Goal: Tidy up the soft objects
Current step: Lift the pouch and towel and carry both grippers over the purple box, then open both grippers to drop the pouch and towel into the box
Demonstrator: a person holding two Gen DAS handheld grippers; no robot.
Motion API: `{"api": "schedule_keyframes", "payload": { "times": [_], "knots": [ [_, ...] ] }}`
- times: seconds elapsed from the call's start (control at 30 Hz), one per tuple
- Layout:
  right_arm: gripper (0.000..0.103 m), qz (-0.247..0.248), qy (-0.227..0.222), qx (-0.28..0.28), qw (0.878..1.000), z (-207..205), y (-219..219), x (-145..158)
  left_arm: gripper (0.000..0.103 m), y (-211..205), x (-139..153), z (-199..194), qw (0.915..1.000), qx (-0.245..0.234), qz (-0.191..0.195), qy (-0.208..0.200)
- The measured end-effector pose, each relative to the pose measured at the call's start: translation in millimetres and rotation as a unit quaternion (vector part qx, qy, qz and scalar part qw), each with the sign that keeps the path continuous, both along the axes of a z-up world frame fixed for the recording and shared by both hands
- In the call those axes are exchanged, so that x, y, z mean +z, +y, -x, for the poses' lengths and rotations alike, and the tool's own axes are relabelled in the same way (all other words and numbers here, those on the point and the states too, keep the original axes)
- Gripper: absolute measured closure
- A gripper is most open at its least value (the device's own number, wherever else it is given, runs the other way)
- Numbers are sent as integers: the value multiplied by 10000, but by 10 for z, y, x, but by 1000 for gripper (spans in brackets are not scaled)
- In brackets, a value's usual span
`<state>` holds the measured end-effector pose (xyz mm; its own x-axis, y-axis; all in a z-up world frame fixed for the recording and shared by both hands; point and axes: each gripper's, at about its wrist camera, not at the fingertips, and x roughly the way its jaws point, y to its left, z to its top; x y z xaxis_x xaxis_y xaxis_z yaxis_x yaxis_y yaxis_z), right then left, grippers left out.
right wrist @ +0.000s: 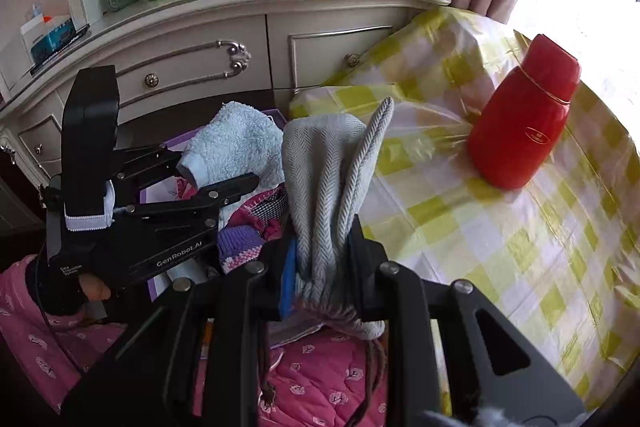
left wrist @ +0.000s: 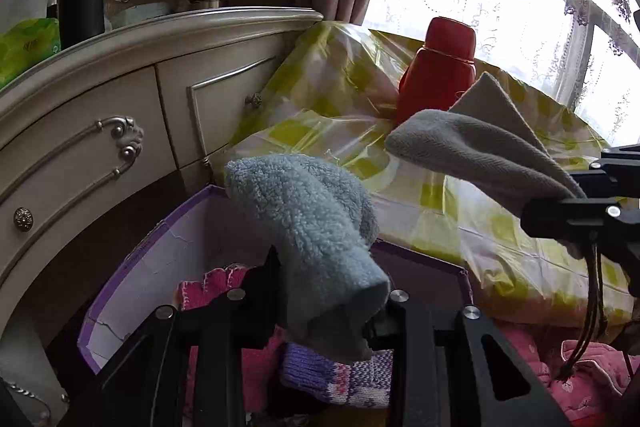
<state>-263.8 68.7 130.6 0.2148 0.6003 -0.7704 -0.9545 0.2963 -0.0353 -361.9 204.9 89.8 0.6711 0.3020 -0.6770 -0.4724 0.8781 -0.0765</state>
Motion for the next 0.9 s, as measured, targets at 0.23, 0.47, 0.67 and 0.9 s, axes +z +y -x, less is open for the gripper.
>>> {"api": "schedule_keyframes", "payload": {
  "times": [0.23, 0.47, 0.67, 0.9],
  "knots": [
    [77, 503, 218, 412, 9976, 87, 361, -290, 69, 279, -200, 99, 9986, 398, 189, 299],
    [77, 850, 562, 617, 9929, 123, 596, -539, 68, 504, -322, 268, 9960, 690, 355, 441],
    [76, 1030, 814, 693, 9889, 154, 739, -679, 67, 581, -335, 344, 9948, 817, 462, 386],
    [29, 1168, 1018, 531, 9865, 74, 693, -751, 12, 616, -260, 348, 9949, 840, 535, 129]
  ]
}}
